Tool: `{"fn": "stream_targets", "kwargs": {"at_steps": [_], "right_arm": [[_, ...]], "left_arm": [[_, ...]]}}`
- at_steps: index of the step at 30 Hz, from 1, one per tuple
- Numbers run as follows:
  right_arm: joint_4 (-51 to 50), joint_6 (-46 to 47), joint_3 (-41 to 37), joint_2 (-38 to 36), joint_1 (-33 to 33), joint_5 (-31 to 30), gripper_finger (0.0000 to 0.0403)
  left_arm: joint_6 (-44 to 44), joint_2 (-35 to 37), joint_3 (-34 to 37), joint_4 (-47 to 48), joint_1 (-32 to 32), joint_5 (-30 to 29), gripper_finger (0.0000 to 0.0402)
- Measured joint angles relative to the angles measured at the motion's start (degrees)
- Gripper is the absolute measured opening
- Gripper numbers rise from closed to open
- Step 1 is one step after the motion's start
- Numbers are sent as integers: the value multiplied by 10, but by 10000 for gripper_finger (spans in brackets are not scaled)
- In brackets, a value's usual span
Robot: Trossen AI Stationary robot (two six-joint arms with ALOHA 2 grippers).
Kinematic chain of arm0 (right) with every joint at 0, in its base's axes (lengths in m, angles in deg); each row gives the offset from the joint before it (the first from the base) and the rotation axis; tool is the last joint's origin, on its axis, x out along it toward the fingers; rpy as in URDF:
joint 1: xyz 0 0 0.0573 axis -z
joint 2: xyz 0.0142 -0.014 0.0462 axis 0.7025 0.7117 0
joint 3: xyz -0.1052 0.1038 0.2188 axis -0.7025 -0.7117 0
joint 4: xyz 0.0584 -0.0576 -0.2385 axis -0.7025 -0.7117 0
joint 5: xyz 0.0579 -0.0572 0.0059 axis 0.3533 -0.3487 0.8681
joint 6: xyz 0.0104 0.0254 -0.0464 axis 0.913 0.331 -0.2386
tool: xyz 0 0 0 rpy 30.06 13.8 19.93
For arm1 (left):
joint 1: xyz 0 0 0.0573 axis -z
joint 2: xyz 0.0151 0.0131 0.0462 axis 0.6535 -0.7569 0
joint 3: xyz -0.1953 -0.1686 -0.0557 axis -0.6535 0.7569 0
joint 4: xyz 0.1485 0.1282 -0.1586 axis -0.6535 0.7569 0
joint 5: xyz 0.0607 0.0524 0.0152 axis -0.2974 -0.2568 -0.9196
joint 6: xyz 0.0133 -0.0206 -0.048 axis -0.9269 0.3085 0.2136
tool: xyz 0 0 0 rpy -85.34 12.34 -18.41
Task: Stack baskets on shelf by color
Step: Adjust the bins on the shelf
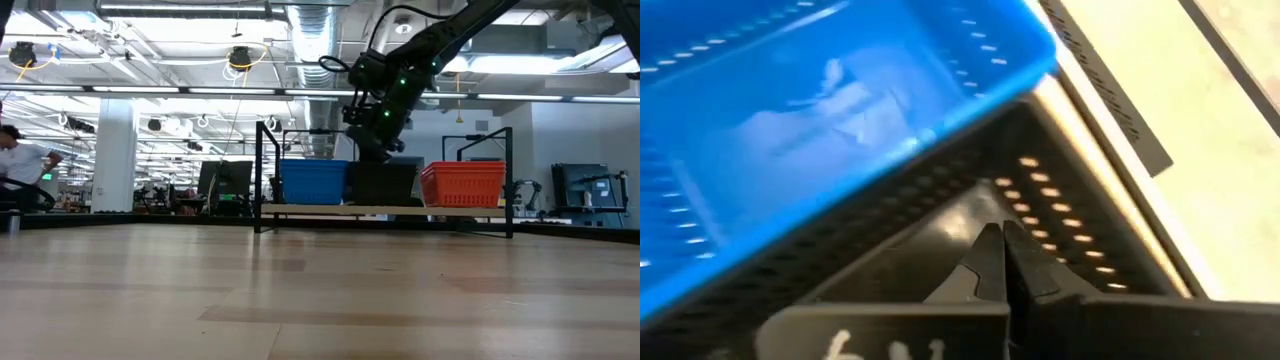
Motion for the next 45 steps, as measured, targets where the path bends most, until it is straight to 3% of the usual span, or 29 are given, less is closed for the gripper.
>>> {"fn": "stream_targets", "kwargs": {"at_steps": [19,27,34,45], "right_arm": [[-17,-15,0,0,62,-1,1],[-25,-15,0,-1,21,-1,1],[-92,-49,0,-2,-22,-1,1],[-196,-80,0,-2,-30,-43,1]], "left_arm": [[-2,0,0,0,0,0,89],[-4,0,0,0,0,-3,89],[-4,0,0,0,0,-3,89],[-1,0,0,-1,0,-4,89]]}}
